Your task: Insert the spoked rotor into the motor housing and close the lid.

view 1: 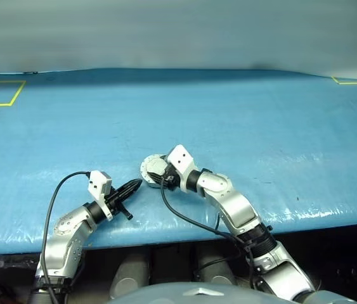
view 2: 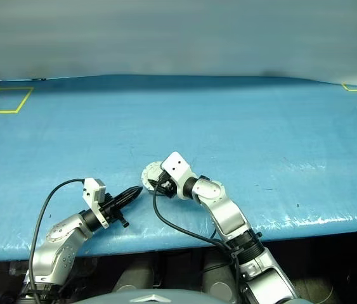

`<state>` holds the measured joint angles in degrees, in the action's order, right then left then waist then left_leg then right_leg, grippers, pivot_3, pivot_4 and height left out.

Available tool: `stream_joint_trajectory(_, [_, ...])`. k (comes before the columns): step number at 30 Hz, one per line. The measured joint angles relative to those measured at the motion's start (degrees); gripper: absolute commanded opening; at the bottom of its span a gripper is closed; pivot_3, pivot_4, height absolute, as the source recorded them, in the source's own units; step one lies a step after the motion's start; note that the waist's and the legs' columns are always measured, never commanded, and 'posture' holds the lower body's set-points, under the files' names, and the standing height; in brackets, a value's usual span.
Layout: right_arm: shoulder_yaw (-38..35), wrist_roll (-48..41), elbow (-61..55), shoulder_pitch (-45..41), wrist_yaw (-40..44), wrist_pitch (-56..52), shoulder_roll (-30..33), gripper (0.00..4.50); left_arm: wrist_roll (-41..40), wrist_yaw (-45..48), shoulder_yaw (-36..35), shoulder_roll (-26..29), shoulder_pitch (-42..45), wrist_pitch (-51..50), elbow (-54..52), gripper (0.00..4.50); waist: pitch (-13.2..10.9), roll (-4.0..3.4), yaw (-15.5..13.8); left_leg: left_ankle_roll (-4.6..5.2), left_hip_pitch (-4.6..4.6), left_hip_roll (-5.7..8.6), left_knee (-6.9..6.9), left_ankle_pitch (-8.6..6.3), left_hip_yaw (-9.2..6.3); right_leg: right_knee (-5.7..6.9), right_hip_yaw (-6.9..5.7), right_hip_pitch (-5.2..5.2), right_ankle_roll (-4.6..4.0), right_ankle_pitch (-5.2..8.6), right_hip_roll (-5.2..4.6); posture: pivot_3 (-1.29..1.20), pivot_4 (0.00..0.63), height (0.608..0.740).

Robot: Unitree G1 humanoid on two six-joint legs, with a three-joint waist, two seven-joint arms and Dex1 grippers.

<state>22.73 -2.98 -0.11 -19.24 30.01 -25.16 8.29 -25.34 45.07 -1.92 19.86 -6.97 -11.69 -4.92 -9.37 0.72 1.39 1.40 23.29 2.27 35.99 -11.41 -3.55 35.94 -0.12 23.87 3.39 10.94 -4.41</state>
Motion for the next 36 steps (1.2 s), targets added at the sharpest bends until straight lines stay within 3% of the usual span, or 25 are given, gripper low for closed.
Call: stream_joint_trajectory(36, [-0.6,-0.4,-5.0,-1.3,3.1,-5.5,2.7,3.02,0.0,0.0,0.0,0.0,-0.1,0.0,0.0,0.00,0.0,-0.01,-0.7,0.13,0.48,0.10,-0.02,0.05,0.00,-0.06,-0.10,0.45,-0.01,0.00,-0.04,0.00,0.150,0.740])
